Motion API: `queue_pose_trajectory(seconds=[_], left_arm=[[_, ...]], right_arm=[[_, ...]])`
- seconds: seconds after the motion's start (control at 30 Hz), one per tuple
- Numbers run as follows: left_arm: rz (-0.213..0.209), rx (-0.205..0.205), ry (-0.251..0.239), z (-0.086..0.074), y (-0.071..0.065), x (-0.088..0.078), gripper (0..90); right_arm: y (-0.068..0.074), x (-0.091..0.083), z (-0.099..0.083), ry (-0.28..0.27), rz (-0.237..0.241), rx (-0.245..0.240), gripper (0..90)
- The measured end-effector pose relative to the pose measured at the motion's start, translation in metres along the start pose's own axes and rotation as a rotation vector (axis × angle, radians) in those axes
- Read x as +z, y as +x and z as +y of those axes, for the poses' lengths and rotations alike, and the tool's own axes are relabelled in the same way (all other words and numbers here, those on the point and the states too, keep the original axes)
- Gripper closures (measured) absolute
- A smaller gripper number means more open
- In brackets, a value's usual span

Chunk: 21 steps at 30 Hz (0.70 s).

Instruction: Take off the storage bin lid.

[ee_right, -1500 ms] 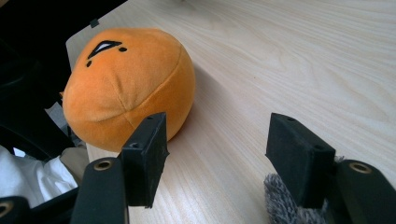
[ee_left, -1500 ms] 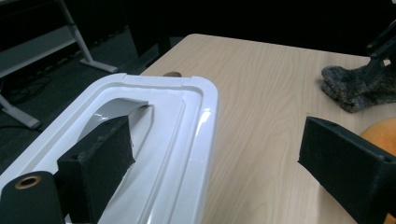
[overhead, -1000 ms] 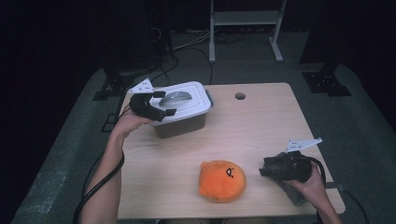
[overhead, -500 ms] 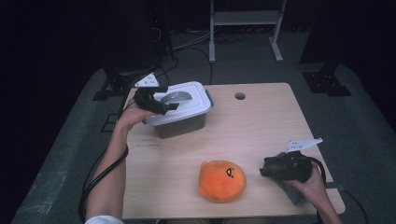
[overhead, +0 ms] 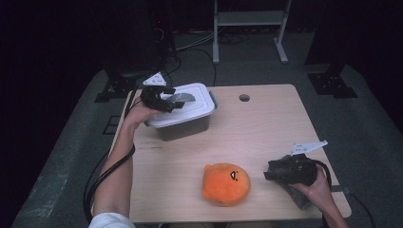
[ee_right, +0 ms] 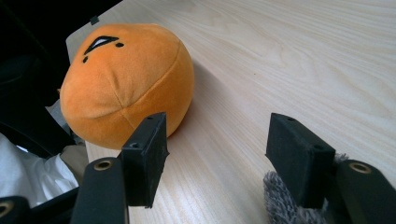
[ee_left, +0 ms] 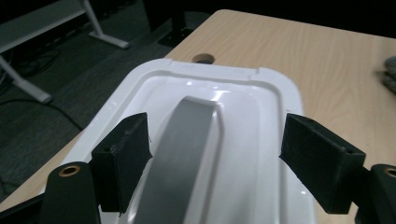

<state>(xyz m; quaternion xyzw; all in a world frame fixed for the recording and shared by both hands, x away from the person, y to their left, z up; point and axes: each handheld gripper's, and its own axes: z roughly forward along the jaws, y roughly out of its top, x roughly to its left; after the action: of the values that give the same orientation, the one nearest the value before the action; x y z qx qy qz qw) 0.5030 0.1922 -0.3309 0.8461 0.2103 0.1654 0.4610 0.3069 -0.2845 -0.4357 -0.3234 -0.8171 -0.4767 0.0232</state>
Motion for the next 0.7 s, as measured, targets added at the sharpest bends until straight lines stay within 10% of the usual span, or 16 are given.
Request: queue_pose_trajectory(seconds=[0.7], left_arm=[[0.063, 0.001, 0.075, -0.0032, 0.007, 0.0079, 55.5]], right_arm=[[0.0011, 0.0017, -0.0004, 0.009, 0.01, -0.004, 37.7]])
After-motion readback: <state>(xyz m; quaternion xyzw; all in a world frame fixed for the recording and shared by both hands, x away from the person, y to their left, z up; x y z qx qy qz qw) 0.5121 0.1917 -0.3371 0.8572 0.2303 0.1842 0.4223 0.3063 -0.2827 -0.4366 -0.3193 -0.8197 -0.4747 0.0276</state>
